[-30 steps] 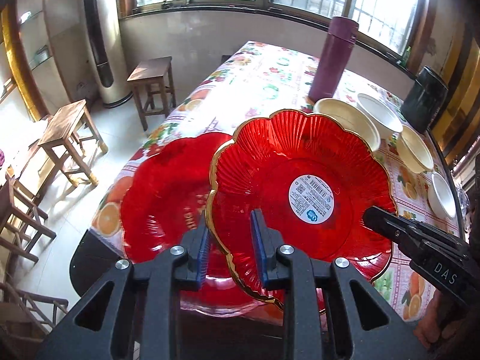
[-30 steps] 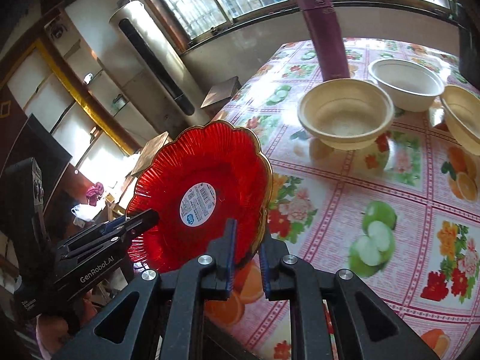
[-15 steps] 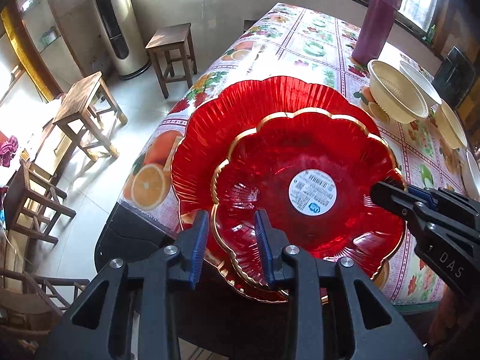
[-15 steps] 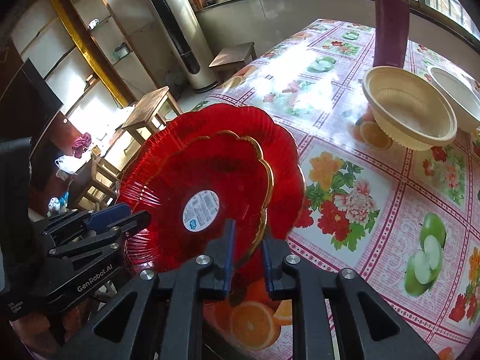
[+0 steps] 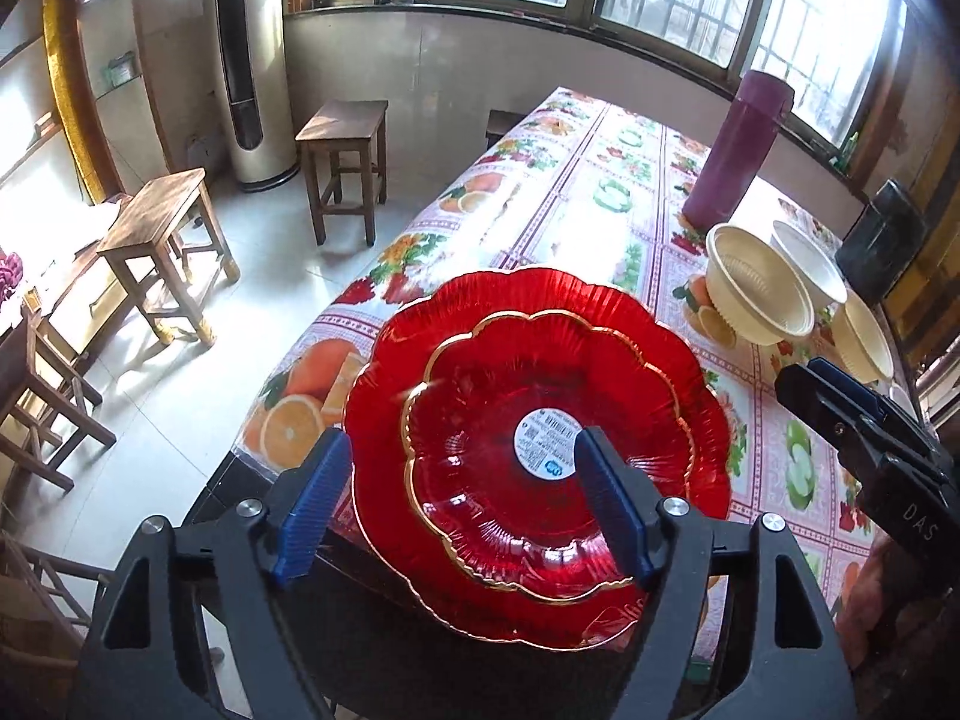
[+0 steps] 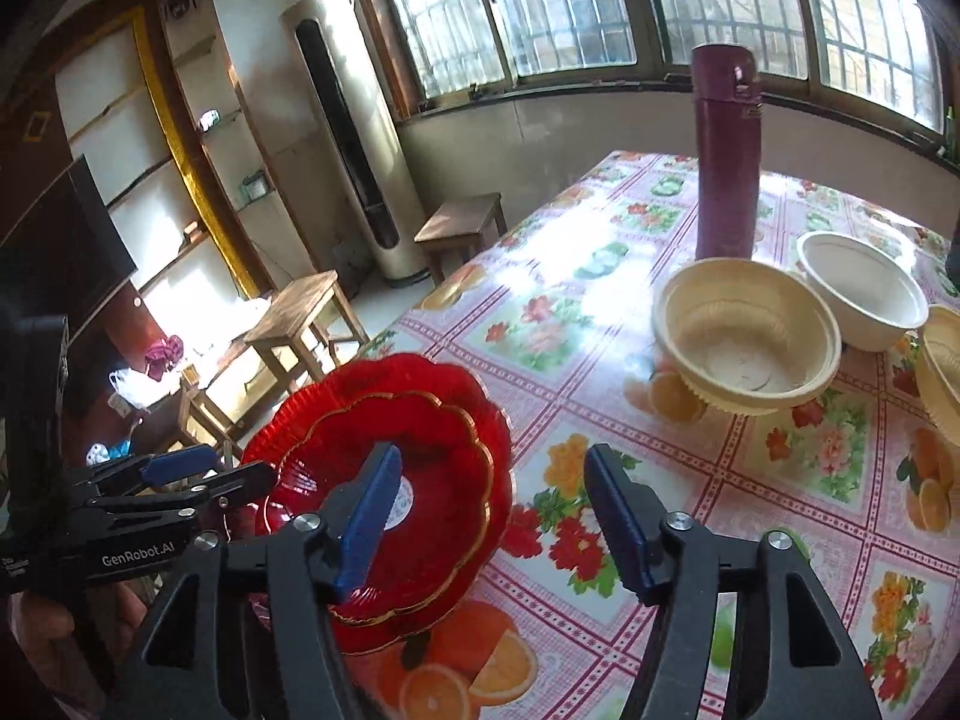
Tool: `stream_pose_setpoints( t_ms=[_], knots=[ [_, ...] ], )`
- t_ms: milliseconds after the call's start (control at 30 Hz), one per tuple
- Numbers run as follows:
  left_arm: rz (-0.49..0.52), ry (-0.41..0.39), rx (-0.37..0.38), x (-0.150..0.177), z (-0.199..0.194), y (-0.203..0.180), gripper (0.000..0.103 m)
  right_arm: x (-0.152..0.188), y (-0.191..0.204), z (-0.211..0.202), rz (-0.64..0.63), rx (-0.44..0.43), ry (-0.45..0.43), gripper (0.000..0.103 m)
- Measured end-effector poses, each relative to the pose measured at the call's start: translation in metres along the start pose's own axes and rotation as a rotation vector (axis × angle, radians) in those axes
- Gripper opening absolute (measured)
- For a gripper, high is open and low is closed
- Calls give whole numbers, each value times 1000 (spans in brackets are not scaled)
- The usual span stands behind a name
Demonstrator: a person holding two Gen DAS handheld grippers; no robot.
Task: Organize plates and bowls
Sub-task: 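Open both grippers and withdraw from the stacked red plates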
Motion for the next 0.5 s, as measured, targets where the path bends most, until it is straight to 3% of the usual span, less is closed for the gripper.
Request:
stream_pose_setpoints(
  t_ms=[133, 267, 333, 467, 500],
  knots=[
    [41, -86, -2, -7, -18, -27, 84, 0, -36, -24, 33, 30, -132, 75],
    [178, -205, -191, -15, -38, -61, 84, 0, -79, -43, 104, 61, -220, 78],
    [240, -269, -243, -17, -48, -82, 84, 0, -100, -55, 145, 61, -260, 78],
    [309, -379, -177, -35, -80, -138, 84, 1, -140, -82, 198, 100, -337, 80],
    [329, -438, -160, -43, -98, -155, 84, 2, -152, -92, 212, 114, -360, 81]
  ],
)
Point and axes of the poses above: each gripper's, at about its wrist camera, not at the fingertips, and z roughly the way its jaws point, y to its left, x to its underside, the point moved 10 cm from there along z, roughly the way its jaws point, and after that the axes turned 11 degrees about y, right-handed, at the moved point
